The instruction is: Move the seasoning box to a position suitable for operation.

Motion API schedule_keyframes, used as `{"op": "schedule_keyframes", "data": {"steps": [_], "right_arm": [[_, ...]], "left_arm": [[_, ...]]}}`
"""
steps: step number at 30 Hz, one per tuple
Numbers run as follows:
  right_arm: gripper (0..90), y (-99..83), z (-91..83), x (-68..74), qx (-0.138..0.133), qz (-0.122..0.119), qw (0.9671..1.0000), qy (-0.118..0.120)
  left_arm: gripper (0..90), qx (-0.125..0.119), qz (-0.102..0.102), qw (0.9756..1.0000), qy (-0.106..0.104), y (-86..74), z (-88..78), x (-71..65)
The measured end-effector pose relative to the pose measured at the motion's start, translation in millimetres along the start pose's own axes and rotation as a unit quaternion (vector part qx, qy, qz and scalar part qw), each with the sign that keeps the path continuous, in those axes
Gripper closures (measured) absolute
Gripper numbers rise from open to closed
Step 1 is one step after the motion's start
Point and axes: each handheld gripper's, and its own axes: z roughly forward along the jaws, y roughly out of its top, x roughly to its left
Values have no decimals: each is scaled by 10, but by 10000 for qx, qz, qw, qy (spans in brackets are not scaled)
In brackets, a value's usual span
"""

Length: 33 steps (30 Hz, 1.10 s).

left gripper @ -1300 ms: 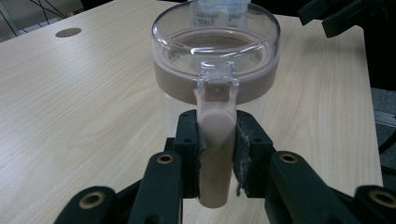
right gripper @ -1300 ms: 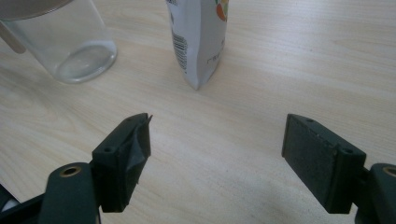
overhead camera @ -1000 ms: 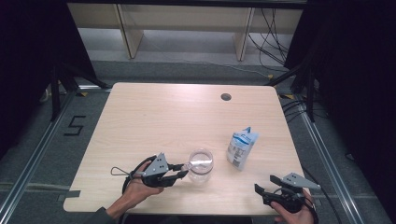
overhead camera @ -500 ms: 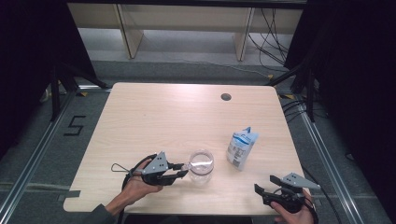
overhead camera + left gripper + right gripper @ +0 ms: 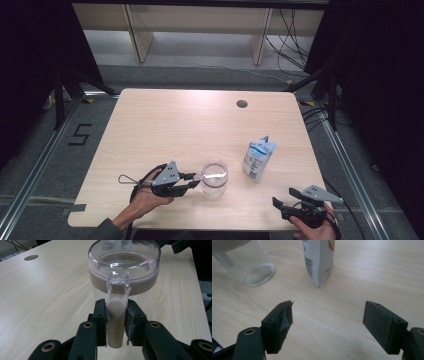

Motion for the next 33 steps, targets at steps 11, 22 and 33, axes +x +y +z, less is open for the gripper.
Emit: {"op": "schedule_keyframes", "data": {"steps": [11,22,33], "right_arm": [[248,2,-1,3,4,31,10000,5],[248,3,-3,3,-9,27,10000,14],[235,12,-2,13,-59,-151,9999,22]], "left_arm": [[624,130,-18,9998,159,-16,5,-11],[401,3,-385,9989,276,-31,-121,-55],[370,-280,-944,9941,461,19,-292,-36]]}}
